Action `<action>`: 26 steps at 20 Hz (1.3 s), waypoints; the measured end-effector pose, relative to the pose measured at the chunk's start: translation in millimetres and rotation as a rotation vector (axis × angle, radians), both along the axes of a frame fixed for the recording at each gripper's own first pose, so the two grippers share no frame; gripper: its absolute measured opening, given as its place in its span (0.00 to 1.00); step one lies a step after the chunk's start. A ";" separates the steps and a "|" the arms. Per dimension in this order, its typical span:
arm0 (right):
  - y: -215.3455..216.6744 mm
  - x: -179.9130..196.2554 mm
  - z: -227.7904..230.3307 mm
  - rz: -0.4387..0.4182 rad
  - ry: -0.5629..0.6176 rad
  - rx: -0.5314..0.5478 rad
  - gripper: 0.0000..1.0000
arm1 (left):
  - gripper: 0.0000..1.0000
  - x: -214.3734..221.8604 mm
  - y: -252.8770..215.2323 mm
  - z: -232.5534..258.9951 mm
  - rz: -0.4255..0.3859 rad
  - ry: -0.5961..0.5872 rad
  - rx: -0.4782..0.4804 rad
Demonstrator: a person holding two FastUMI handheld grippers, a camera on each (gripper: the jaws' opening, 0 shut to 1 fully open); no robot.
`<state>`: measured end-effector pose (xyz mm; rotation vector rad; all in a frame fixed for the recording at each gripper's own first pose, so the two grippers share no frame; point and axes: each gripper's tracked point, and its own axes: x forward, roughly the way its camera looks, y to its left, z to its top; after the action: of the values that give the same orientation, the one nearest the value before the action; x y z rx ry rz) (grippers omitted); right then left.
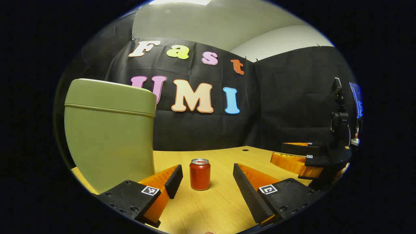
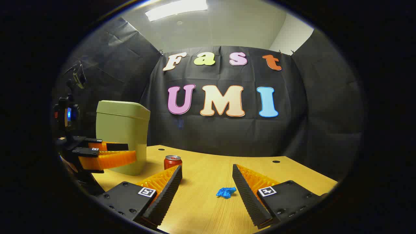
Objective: Press the lid of the desktop garbage bin to open it, pick up the crumpled paper on the desktop and throw it into the bin, then pick up the pop can on the desktop and drop it into the bin, and finally close the garbage bin lid.
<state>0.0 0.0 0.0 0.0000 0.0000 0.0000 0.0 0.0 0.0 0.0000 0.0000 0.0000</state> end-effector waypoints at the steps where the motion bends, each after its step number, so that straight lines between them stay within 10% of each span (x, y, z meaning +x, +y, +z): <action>1: 0.8 0.8 -0.5 0.003 0.001 0.000 0.98 | 0.95 0.5 -0.2 -0.2 -0.001 0.002 0.000; 26: 4.9 1.6 -1.8 0.011 -0.001 0.018 0.98 | 0.95 0.3 -8.6 -0.5 -0.019 0.000 0.015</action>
<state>1.6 4.9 -1.8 0.0183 -0.0007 0.0105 0.3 -8.6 -0.5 0.0148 0.0000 -0.0188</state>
